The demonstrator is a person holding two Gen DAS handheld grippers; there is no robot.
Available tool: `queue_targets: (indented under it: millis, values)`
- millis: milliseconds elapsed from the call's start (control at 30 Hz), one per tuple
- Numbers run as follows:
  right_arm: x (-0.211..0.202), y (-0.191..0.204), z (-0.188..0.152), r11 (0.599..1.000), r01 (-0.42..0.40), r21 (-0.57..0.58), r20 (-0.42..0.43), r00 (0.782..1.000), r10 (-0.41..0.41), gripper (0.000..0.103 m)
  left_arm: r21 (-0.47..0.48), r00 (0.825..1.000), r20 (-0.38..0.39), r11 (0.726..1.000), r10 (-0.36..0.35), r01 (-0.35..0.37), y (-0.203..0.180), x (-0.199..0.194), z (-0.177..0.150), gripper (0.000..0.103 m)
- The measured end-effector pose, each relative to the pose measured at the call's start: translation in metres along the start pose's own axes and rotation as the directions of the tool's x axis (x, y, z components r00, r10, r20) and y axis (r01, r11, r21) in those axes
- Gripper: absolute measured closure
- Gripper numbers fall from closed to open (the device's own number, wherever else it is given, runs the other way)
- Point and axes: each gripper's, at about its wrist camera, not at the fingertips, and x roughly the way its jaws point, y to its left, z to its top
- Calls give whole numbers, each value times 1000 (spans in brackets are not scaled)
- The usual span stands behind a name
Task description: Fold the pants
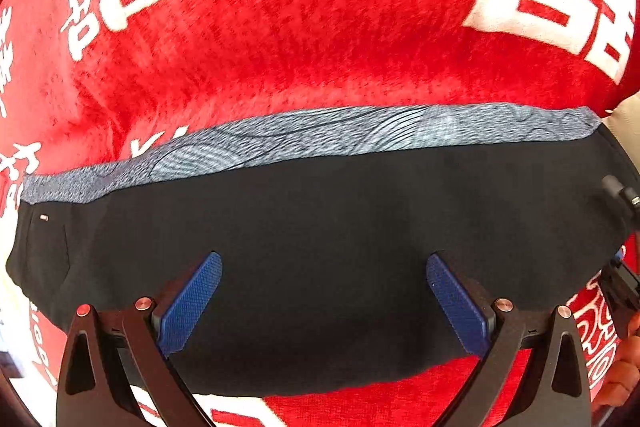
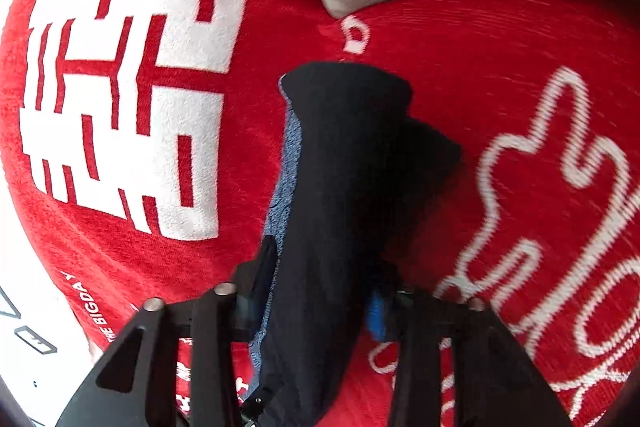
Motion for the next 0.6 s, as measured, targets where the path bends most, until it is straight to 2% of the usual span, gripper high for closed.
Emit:
queue_targets:
  millis: [100,167,233,300,433,600]
  values:
    - [-4,9,3,996,63,-61,-25,998,-64,89,26,1000,13,1000,-10,10,-13,-6,-2,2]
    - [-7,16,3,990,85,-110,-34,995,-89,90,59,1000,17,998,17,-18,-22,-3,-8,11]
    - [-7,29,1,980,103,-167,-30,994,-109,90,67,1000,-22,998,5,-4,-27,10,-19,11]
    - [-7,47,-5,962,119,-245,-22,992,-128,91,31,999,31,999,-22,21,-23,12,-28,10]
    - [-10,88,-22,894,139,-426,6,989,-151,91,35,997,75,999,-33,30,-24,8,-35,10]
    - [-9,145,-58,774,107,-624,-11,989,-146,92,29,992,116,999,-48,45,-24,5,-42,10]
